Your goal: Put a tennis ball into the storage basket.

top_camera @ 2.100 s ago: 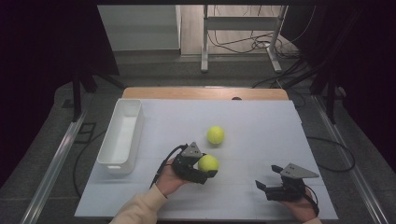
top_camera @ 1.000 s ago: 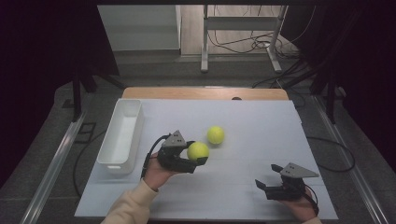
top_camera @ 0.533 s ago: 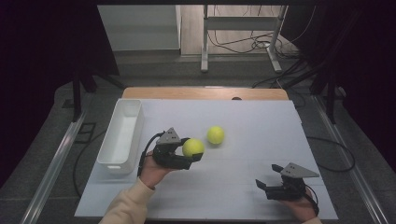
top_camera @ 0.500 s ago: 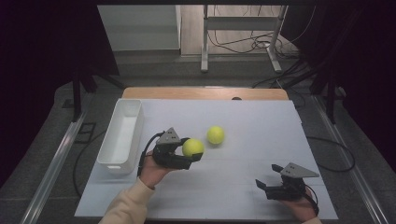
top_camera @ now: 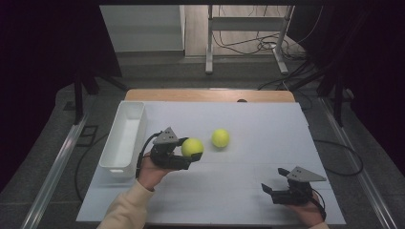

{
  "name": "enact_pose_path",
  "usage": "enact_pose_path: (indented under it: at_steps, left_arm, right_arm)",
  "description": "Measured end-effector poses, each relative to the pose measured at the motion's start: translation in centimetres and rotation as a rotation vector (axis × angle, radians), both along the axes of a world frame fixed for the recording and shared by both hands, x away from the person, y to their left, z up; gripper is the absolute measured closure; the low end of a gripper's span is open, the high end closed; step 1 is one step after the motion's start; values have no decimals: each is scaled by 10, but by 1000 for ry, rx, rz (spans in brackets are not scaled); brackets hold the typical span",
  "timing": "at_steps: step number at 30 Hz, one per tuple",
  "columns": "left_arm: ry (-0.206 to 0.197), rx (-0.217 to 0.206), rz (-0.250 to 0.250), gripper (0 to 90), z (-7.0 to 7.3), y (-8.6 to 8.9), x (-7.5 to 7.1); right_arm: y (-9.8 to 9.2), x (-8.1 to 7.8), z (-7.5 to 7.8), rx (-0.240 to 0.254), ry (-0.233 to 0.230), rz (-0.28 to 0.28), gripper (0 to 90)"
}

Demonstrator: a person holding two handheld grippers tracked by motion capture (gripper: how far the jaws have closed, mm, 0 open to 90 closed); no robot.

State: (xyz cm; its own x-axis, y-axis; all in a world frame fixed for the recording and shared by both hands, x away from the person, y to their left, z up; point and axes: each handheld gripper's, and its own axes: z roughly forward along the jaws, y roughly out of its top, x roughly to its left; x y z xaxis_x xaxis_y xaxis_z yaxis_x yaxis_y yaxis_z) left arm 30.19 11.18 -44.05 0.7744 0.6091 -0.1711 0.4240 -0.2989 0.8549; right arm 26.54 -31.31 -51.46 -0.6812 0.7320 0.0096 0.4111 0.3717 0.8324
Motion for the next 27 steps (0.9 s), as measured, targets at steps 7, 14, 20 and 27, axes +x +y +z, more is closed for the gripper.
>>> enact_pose_path:
  at_steps: [7,14,20,27]
  left_arm:
    - [-6,-8,13,258,2,5,1]
    - [-10,-16,41,258,4,14,2]
    - [-14,-24,58,259,6,22,3]
    - [-19,-32,78,259,9,30,3]
  right_arm:
    - [0,0,0,-2,1,-1,106]
    - [0,0,0,-4,5,-3,107]
    - [0,0,0,-2,6,-4,107]
    - [0,0,0,-3,4,-6,107]
